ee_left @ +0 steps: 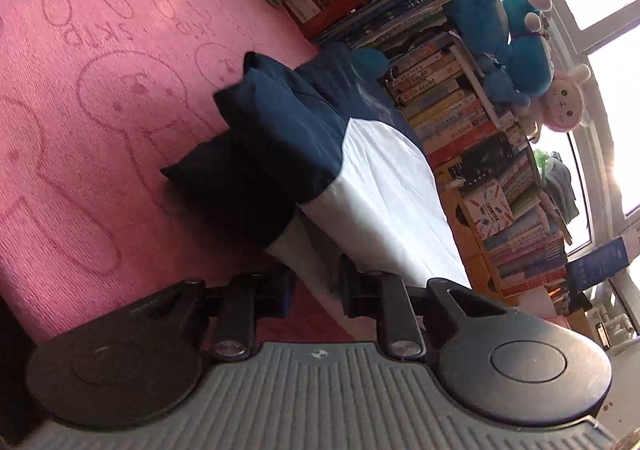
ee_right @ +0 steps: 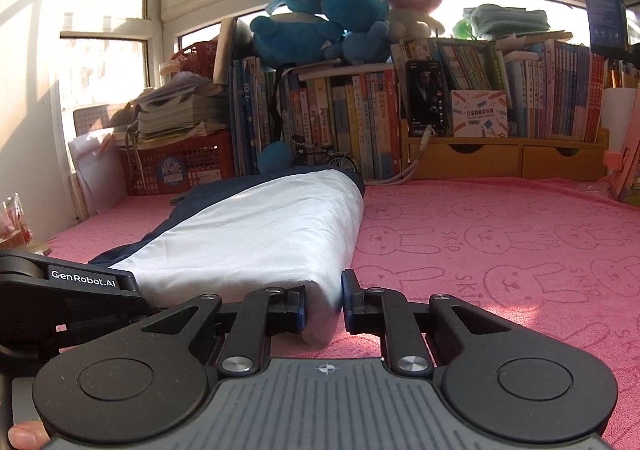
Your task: Fold clothes
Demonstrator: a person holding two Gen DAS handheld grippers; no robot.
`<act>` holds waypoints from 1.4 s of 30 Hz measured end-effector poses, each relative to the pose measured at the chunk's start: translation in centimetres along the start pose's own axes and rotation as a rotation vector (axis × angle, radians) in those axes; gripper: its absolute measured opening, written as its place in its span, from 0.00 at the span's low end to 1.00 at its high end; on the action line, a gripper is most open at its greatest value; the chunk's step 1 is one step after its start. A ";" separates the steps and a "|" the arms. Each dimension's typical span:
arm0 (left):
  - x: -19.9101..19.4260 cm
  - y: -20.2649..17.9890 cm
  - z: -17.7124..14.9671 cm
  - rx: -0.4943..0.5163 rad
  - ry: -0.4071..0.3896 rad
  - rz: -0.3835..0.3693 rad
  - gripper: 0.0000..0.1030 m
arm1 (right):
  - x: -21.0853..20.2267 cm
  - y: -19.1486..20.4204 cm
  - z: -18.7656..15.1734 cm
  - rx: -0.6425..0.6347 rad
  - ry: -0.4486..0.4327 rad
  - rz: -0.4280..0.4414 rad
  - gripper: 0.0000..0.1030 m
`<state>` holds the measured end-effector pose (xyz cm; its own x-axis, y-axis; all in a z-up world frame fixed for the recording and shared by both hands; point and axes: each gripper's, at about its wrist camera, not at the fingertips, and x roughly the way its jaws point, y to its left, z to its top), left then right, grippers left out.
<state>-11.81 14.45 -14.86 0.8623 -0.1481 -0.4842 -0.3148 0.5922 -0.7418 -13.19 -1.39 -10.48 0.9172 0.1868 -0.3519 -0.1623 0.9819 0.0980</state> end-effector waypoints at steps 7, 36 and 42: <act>-3.7 3.5 4.1 0.036 -0.215 0.229 0.07 | -0.1 0.5 -1.4 -0.087 -0.009 -0.042 0.18; -0.8 -6.1 2.0 0.744 -0.182 0.169 0.64 | 2.4 2.4 -2.6 -0.285 -0.004 -0.114 0.18; 0.8 -4.1 0.8 0.717 -0.070 0.246 0.59 | 1.3 1.3 -2.5 -0.293 -0.098 -0.189 0.11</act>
<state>-9.48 12.56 -11.84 0.8312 0.0917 -0.5483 -0.1872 0.9748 -0.1209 -13.13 0.20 -13.10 0.9691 0.0112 -0.2463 -0.0711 0.9692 -0.2357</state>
